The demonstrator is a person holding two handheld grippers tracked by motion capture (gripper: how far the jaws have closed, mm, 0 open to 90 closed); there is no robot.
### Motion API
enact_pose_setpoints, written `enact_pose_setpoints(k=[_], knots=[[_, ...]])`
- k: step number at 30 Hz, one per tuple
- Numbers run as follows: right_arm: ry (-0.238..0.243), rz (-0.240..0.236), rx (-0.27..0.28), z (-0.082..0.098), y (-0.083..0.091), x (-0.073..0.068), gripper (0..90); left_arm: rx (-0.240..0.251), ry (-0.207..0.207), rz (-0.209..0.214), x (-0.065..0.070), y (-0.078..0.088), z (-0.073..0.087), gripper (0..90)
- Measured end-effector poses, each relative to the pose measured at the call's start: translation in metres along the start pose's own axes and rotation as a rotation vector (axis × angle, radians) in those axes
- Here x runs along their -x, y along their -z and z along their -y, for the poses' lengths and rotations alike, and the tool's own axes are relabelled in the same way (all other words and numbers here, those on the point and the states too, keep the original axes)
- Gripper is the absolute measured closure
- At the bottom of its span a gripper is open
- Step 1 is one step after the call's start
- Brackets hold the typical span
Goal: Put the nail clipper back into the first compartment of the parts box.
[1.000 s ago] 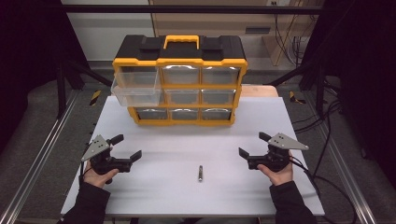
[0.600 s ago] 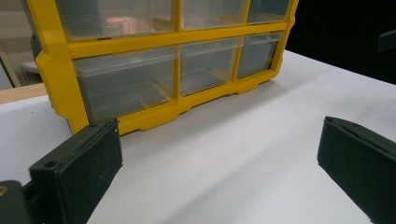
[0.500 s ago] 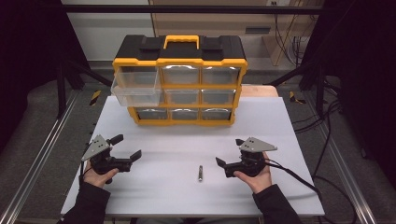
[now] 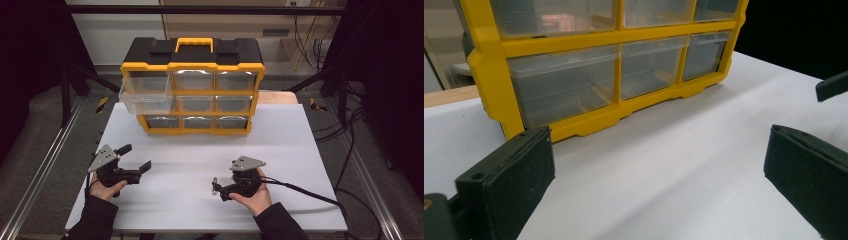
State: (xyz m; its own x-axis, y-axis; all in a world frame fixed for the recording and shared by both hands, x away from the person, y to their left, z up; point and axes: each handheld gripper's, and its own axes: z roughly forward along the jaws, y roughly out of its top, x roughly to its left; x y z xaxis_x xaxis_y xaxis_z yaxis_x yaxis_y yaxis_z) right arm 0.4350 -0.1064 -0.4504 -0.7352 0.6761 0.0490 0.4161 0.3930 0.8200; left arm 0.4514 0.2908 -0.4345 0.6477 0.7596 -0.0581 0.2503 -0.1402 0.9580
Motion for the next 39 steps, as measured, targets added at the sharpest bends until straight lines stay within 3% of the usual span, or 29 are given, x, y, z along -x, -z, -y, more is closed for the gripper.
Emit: enact_pose_setpoints(k=[6,9,12,21,22,39], knots=[[0.026,0.01,-0.067,0.006,-0.017,-0.011,4.0,-0.001,0.003,0.0,0.0,0.0,0.001,0.0],[0.016,-0.009,-0.1,0.008,-0.025,-0.013,6.9,-0.003,0.001,-0.002,0.0,0.0,0.001,0.0],[0.021,0.009,-0.122,0.01,-0.031,-0.015,9.5,-0.004,0.004,-0.003,0.0,-0.001,0.001,0.0],[0.046,0.006,-0.165,0.014,-0.039,-0.021,27.8,-0.008,0.004,-0.006,0.0,-0.001,0.001,0.0],[0.047,0.0,-0.164,0.014,-0.039,-0.021,34.8,-0.009,0.003,-0.007,0.0,-0.001,0.001,0.0],[0.037,-0.03,-0.214,0.011,-0.034,-0.017,65.6,-0.015,0.005,-0.01,0.0,-0.001,0.002,0.3]])
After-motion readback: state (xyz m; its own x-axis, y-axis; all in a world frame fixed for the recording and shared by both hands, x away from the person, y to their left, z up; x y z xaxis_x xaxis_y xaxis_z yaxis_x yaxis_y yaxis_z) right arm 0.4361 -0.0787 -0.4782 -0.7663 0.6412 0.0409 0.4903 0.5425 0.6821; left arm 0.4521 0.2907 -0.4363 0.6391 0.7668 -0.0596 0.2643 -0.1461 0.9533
